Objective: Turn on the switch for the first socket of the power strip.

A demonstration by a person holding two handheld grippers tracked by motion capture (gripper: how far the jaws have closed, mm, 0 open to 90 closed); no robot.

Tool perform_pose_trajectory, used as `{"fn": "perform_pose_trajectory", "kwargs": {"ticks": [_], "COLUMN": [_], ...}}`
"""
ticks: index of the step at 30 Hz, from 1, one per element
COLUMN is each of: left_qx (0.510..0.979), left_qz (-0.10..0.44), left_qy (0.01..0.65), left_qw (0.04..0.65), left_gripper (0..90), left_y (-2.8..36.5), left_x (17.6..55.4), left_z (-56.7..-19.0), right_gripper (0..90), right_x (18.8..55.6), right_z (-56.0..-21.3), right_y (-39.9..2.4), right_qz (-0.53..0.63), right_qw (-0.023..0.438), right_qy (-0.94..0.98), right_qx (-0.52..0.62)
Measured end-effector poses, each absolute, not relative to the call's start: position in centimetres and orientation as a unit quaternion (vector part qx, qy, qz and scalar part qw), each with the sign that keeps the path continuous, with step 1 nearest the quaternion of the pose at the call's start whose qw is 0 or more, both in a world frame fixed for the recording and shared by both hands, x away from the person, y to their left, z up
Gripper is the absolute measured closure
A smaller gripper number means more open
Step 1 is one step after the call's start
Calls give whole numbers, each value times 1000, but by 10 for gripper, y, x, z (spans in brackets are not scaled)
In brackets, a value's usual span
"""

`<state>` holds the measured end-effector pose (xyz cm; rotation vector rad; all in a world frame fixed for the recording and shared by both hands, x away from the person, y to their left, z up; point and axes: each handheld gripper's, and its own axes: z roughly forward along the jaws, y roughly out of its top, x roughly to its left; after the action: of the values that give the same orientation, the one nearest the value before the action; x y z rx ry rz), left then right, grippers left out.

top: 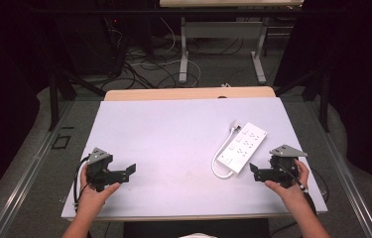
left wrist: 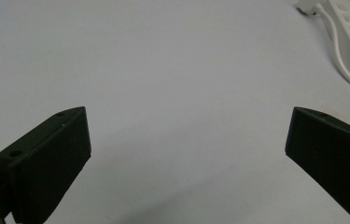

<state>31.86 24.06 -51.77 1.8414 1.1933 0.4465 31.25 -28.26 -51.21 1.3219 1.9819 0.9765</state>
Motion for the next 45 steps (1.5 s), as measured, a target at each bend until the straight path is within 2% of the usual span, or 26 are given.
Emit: {"fn": "perform_pose_trajectory", "kwargs": {"ticks": [6,20,45], "left_qx": [740,739,735], "left_qz": [188,197,206], "left_qy": [475,468,466], "left_qw": [438,444,447], "left_gripper": [2,3,4], "left_y": [238,235,236], "left_x": [314,311,310], "left_z": [-517,-519,-521], "right_gripper": [0,0,12], "right_x": [313,307,309], "right_z": [-526,-522,-521], "right_y": [-297,-301,-289], "right_qz": [377,379,385], "right_qw": [249,283,270], "right_qy": [722,708,721], "right_qx": [523,525,509]}}
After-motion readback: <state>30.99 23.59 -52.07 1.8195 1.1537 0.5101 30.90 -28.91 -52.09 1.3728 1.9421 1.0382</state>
